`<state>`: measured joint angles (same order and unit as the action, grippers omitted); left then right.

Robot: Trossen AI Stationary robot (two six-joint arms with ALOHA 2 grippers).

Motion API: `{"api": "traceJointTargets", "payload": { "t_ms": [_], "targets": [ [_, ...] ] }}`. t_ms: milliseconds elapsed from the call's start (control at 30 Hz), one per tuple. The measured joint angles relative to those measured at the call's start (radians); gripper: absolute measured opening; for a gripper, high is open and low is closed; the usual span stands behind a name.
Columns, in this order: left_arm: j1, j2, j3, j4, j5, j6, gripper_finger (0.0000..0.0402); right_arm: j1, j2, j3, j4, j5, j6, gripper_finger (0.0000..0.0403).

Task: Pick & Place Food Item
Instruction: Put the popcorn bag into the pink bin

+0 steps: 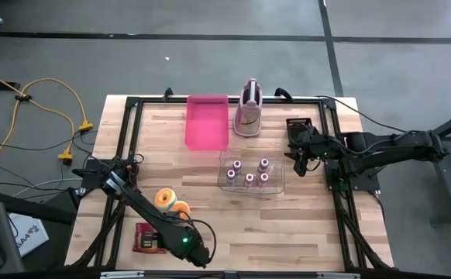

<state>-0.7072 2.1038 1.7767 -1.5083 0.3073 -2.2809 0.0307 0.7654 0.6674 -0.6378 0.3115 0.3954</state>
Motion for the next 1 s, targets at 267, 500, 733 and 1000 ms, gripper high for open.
{"api": "traceJointTargets", "payload": {
  "t_ms": [267, 500, 733, 1000],
  "targets": [
    [-0.068, -0.058, 0.000, -0.019, -0.029, -0.112, 0.0001, 0.000, 0.000, 0.000, 0.000, 0.000, 0.000, 0.0161],
    [-0.128, -0.107, 0.000, -0.025, -0.147, -0.164, 0.0001, 0.000, 0.000, 0.000, 0.000, 0.000, 0.000, 0.0161],
    [-0.168, -0.156, 0.000, -0.021, -0.201, -0.196, 0.0001, 0.000, 0.000, 0.000, 0.000, 0.000, 0.000, 0.0161],
    [-0.173, -0.205, 0.002, 0.007, -0.219, -0.152, 0.0001, 0.000, 0.000, 0.000, 0.000, 0.000, 0.000, 0.0161]
  ]
}}
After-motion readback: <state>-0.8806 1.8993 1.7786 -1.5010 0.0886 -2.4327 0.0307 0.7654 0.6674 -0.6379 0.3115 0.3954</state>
